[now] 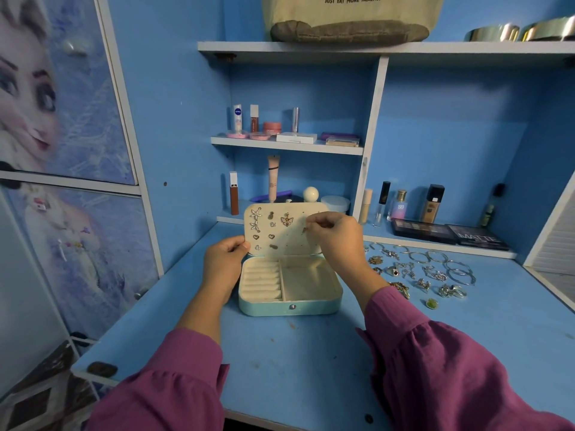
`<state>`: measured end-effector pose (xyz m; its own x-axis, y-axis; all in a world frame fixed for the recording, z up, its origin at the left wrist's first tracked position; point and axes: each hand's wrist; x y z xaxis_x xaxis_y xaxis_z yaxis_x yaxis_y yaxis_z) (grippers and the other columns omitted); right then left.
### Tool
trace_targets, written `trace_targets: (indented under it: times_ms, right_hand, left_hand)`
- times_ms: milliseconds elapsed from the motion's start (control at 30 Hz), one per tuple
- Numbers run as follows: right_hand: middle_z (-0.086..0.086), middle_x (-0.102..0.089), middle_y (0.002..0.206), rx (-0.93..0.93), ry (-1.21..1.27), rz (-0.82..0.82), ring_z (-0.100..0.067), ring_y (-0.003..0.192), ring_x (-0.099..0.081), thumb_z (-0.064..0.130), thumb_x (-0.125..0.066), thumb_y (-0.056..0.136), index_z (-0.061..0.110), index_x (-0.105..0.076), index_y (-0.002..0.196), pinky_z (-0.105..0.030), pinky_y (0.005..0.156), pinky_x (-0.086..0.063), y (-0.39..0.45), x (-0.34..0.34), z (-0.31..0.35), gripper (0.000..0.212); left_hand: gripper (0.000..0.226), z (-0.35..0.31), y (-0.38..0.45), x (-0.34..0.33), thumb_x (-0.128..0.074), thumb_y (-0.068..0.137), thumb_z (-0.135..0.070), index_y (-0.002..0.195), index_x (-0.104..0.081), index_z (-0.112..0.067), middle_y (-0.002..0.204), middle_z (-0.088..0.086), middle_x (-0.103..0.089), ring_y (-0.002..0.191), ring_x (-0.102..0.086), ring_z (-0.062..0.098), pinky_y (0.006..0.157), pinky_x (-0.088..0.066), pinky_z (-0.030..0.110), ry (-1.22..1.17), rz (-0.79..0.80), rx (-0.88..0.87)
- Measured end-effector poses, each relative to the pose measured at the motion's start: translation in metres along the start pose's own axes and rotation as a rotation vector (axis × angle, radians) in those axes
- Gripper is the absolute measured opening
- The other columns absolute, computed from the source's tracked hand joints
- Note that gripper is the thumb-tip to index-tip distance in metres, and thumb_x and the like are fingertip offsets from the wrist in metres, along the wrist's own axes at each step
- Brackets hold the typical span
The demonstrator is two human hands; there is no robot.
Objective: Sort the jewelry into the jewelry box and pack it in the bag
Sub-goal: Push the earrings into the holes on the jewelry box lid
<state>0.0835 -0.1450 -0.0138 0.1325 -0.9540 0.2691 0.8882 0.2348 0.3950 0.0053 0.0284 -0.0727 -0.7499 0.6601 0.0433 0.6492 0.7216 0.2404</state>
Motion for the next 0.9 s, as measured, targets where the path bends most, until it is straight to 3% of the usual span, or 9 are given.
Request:
trace_targets:
  times_ms: [67, 167, 367, 567, 667, 767, 900]
  right_hand:
    - [0.007, -0.066, 0.080, 0.011, 0.008, -0.020, -0.006, 0.080, -0.062, 0.008, -0.065, 0.086, 0.011, -0.073, 0.092, -0.021, 0.079, -0.052, -0.001, 0.000, 0.000, 0.010]
    - [0.007, -0.063, 0.078, 0.031, 0.043, -0.038, -0.003, 0.073, -0.059, 0.008, -0.064, 0.085, 0.015, -0.067, 0.089, -0.019, 0.072, -0.050, -0.001, -0.001, 0.001, 0.008]
    - [0.004, -0.061, 0.081, 0.037, 0.069, -0.044, -0.007, 0.077, -0.059, 0.005, -0.063, 0.084, 0.021, -0.052, 0.092, -0.019, 0.068, -0.049, 0.002, -0.005, 0.004, 0.021]
    - [0.006, -0.060, 0.079, 0.050, 0.040, -0.020, -0.004, 0.074, -0.056, 0.007, -0.064, 0.084, 0.021, -0.050, 0.094, -0.011, 0.060, -0.042, 0.003, -0.006, 0.010, 0.022]
    - [0.005, -0.061, 0.079, 0.040, 0.015, -0.033, -0.009, 0.077, -0.057, 0.007, -0.060, 0.085, 0.021, -0.053, 0.098, -0.014, 0.059, -0.041, 0.006, -0.007, 0.011, 0.020]
    - [0.008, -0.058, 0.074, 0.040, -0.101, -0.021, -0.006, 0.072, -0.055, 0.008, -0.056, 0.087, 0.018, -0.057, 0.115, -0.016, 0.058, -0.041, 0.011, -0.008, 0.013, 0.029]
    - [-0.001, -0.063, 0.093, 0.044, -0.358, -0.005, -0.020, 0.084, -0.059, 0.019, -0.053, 0.088, 0.025, -0.058, 0.123, -0.029, 0.067, -0.049, 0.014, -0.007, 0.019, 0.036]
  left_hand:
    - [0.019, 0.000, 0.000, 0.000, -0.059, 0.091, -0.007, 0.105, -0.071, -0.011, 0.096, -0.002, -0.071, 0.084, -0.064, 0.005, 0.069, -0.046, 0.015, 0.000, 0.000, 0.002]
    - [0.019, 0.000, 0.000, 0.000, -0.059, 0.091, -0.008, 0.105, -0.072, -0.011, 0.097, -0.001, -0.071, 0.085, -0.065, 0.006, 0.070, -0.046, 0.016, -0.004, -0.001, 0.004]
    - [0.019, 0.000, 0.000, 0.001, -0.059, 0.091, -0.006, 0.104, -0.072, -0.011, 0.094, -0.002, -0.071, 0.085, -0.065, 0.007, 0.073, -0.047, 0.017, 0.009, 0.005, -0.010]
    - [0.020, 0.001, 0.001, 0.001, -0.059, 0.091, -0.006, 0.106, -0.071, -0.010, 0.097, -0.001, -0.071, 0.087, -0.065, 0.008, 0.074, -0.047, 0.017, 0.011, 0.009, -0.009]
    - [0.020, 0.001, 0.001, 0.001, -0.059, 0.091, -0.006, 0.107, -0.071, -0.010, 0.097, -0.001, -0.071, 0.086, -0.065, 0.008, 0.073, -0.046, 0.017, 0.005, 0.006, -0.005]
    - [0.020, 0.001, 0.001, 0.001, -0.059, 0.091, -0.006, 0.107, -0.071, -0.009, 0.097, 0.000, -0.071, 0.085, -0.064, 0.008, 0.073, -0.046, 0.016, -0.001, 0.006, -0.002]
    - [0.020, 0.001, 0.001, 0.001, -0.059, 0.091, -0.006, 0.106, -0.071, -0.008, 0.096, 0.001, -0.071, 0.084, -0.064, 0.008, 0.072, -0.046, 0.016, -0.006, 0.006, -0.003]
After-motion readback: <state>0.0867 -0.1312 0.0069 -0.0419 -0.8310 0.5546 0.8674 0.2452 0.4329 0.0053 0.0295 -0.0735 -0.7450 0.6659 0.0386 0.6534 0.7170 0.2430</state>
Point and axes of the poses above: each hand's wrist, its own y-axis towards the middle knuckle, its own x-axis out of the back of the hand, z = x × y
